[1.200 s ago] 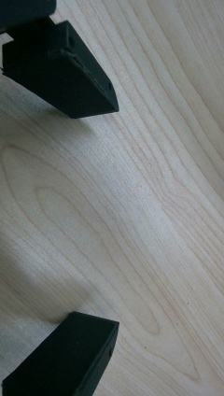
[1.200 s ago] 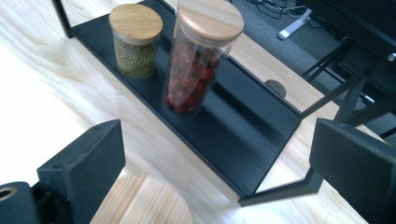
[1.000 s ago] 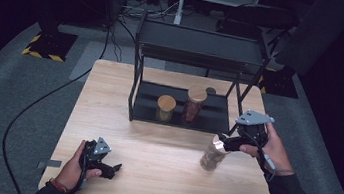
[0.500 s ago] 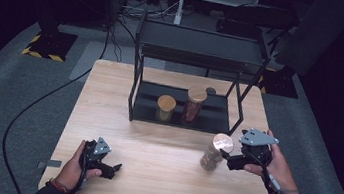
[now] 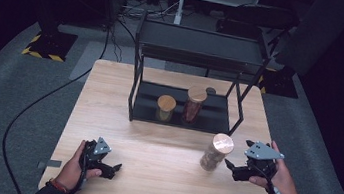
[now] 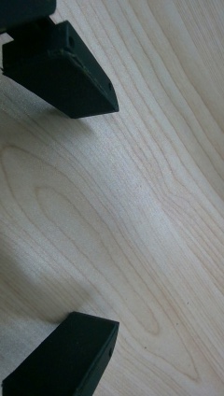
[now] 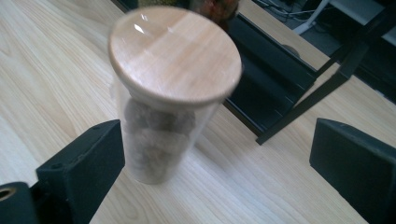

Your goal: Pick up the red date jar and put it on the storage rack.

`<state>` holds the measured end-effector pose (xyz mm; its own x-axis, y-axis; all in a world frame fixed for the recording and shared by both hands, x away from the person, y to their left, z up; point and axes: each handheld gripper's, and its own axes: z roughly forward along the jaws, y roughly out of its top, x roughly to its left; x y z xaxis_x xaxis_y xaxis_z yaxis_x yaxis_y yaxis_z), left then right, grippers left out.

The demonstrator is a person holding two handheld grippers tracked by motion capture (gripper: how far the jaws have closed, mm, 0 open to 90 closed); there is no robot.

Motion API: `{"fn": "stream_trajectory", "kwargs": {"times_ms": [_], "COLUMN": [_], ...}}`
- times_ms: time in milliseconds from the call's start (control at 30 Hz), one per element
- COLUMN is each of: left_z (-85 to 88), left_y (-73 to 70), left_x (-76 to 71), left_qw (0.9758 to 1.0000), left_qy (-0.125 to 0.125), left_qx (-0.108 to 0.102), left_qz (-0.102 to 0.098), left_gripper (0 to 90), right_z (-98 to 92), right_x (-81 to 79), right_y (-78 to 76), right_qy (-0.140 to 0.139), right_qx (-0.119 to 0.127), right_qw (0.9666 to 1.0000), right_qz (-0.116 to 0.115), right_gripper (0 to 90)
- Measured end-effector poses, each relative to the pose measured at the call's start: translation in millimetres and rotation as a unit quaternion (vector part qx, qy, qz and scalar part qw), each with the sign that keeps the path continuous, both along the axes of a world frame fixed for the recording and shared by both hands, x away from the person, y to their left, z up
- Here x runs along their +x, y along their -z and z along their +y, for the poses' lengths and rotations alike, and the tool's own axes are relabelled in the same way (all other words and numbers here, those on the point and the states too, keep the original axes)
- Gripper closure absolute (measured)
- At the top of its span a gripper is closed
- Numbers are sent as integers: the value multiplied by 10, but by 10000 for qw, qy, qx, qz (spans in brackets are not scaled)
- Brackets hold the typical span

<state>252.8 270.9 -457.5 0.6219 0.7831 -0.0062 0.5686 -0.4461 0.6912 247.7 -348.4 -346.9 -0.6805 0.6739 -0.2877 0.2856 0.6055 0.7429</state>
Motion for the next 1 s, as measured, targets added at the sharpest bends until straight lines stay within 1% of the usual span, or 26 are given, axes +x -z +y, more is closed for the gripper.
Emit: {"fn": "stream_trajectory", "kwargs": {"times_ms": [133, 267, 400, 433, 567, 700, 733, 833, 1000], "left_z": [0, 0, 0, 0, 0, 0, 0, 0, 0], "left_y": [1, 0, 0, 0, 1, 1, 0, 1, 0], "left_x": [-1, 0, 0, 0, 0, -1, 0, 0, 0], "left_qw": [10000, 10000, 10000, 10000, 10000, 10000, 10000, 10000, 10000], "left_qy": [-3, 0, 0, 0, -1, -3, 1, -2, -1], "left_qx": [-4, 0, 0, -1, -3, -3, 0, -3, -1], "left_qz": [-1, 0, 0, 0, 0, -1, 0, 0, 0], "left_gripper": [2, 2, 2, 2, 2, 2, 2, 2, 2], "right_z": [-60, -83, -117, -118, -154, -185, -199, -245, -293], "right_x": [-20, -27, -20, -18, 29, 33, 39, 59, 83], "right_y": [106, 216, 364, 408, 548, 684, 714, 807, 932], "right_qy": [86, 129, 160, 200, 333, 555, 574, 644, 860], "right_qx": [4, -90, -79, -95, -133, -90, -87, -32, 26], "right_qw": [10000, 9999, 9998, 9998, 9993, 9983, 9982, 9977, 9958], "right_qz": [-8, 0, 4, -3, 115, 121, 132, 212, 324], "right_gripper": [32, 32, 32, 32, 32, 32, 32, 32, 32]}}
